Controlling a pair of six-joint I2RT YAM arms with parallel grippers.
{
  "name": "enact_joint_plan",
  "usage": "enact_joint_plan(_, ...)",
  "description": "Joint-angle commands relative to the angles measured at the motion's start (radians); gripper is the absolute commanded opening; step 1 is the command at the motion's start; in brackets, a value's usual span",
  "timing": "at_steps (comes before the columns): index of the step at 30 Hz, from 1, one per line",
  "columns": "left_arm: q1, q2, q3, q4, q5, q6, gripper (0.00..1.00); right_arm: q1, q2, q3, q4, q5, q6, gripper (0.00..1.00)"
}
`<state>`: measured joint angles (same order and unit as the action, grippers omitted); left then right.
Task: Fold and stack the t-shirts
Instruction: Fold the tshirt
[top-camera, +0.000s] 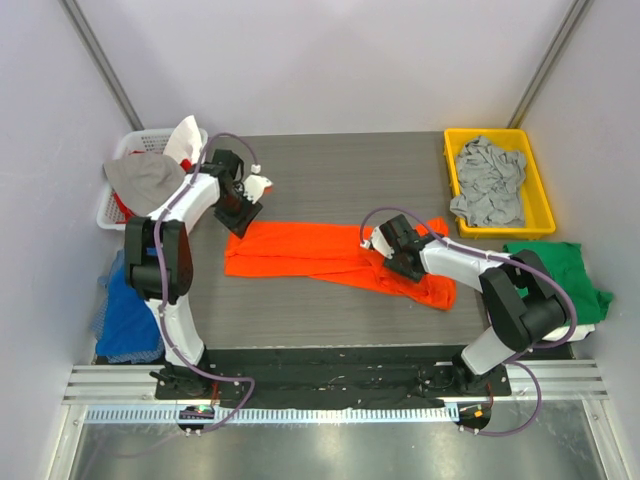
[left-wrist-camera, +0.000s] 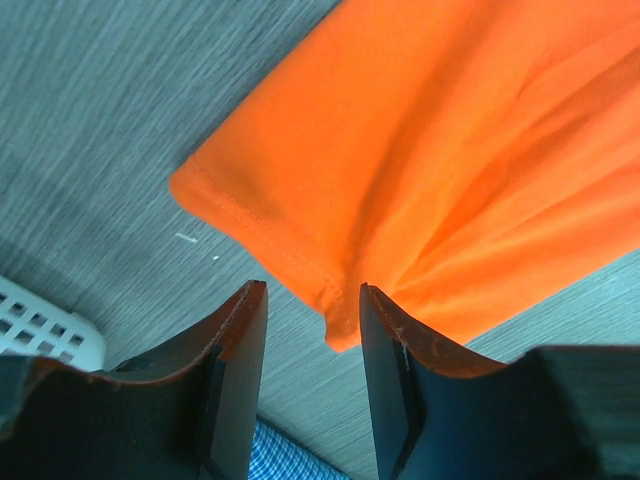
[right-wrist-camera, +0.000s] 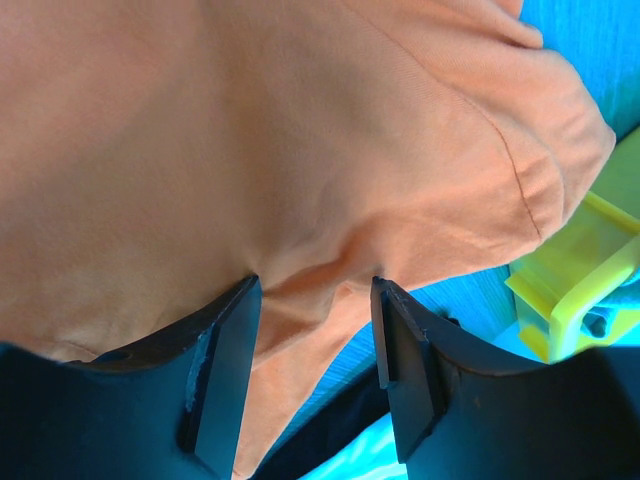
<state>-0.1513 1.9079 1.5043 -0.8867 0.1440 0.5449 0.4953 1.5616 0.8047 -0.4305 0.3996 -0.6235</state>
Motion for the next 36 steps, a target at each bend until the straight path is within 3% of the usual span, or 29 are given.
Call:
enact_joint_plan(1,-0.004,0.039,0.020,0.018,0.031,-0.020,0.45,-0.004,0.038,0.002,0.045,0.021,0.007,0.57)
enact_joint_plan(16,-0.027,0.111,0.014,0.043,0.023,-0.022,0.44,-0.003,0.077,0.037,0.065,-0.004,0.004,0.60)
enact_joint_plan(23,-0.042,0.126,-0.018,0.068,-0.049,-0.011,0.44,-0.009,0.123,0.057,0.099,-0.004,-0.012,0.60)
enact_joint_plan(28,-0.053,0.106,-0.082,0.074,-0.081,0.016,0.43,-0.031,0.204,0.099,0.124,-0.018,-0.019,0.60)
enact_joint_plan(36,-0.082,0.023,-0.206,0.075,-0.135,0.049,0.43,-0.093,0.400,0.298,0.142,-0.030,-0.057,0.60)
